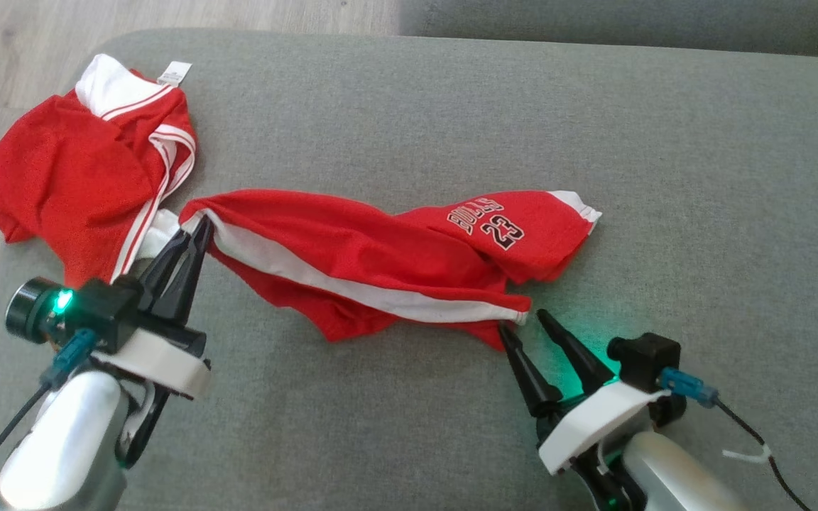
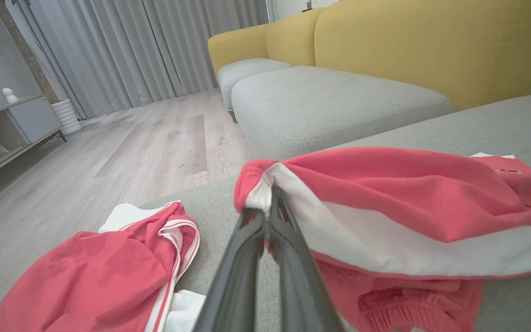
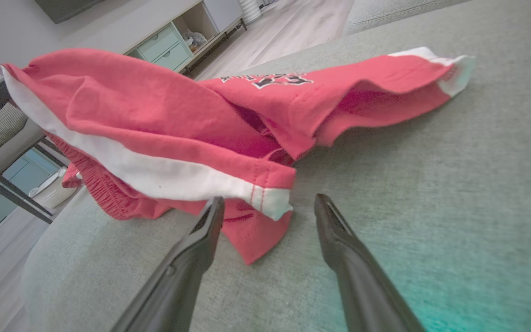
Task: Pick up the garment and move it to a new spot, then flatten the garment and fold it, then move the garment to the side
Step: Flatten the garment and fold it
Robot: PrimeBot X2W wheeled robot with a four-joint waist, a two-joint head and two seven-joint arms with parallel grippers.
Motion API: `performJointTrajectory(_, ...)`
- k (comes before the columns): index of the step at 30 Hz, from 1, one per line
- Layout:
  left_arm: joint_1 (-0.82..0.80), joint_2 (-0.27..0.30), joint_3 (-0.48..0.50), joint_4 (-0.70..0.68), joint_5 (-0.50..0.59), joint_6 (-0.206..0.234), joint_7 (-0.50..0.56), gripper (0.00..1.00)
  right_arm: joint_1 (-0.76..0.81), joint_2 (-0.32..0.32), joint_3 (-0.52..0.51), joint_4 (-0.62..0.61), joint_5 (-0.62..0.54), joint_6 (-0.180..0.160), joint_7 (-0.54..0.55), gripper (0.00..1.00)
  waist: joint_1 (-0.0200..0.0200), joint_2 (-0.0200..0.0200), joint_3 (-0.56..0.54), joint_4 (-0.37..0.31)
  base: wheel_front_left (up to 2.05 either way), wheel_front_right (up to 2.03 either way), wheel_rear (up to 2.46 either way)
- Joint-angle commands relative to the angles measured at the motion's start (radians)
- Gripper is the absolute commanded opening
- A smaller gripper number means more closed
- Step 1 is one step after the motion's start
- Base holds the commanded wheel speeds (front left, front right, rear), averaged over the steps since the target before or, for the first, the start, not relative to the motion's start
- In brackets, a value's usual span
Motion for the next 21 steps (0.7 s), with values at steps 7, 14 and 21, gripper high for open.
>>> performJointTrajectory(7,-0.074,0.016,0.031,-0.005,0.003,-0.005,-0.02,0.0,-0.06,-0.011,0.077,0.005,0.037,0.007,-0.004,0.98,0.0,0.0,-0.004,0.008,0.0,0.0,0.0)
performJointTrajectory(14,-0.076,0.006,0.018,0.014,0.0,-0.008,-0.028,0.0,-0.07,-0.018,0.111,0.031,0.064,0.007,-0.004,0.0,0.0,0.0,-0.017,0.013,0.0,0.0,0.0)
performJointTrajectory(21,-0.071,0.013,0.014,0.016,-0.003,-0.008,-0.037,0.0,-0.059,-0.021,0.094,0.001,0.048,0.007,-0.004,0.0,0.0,0.0,-0.045,-0.004,0.0,0.0,0.0)
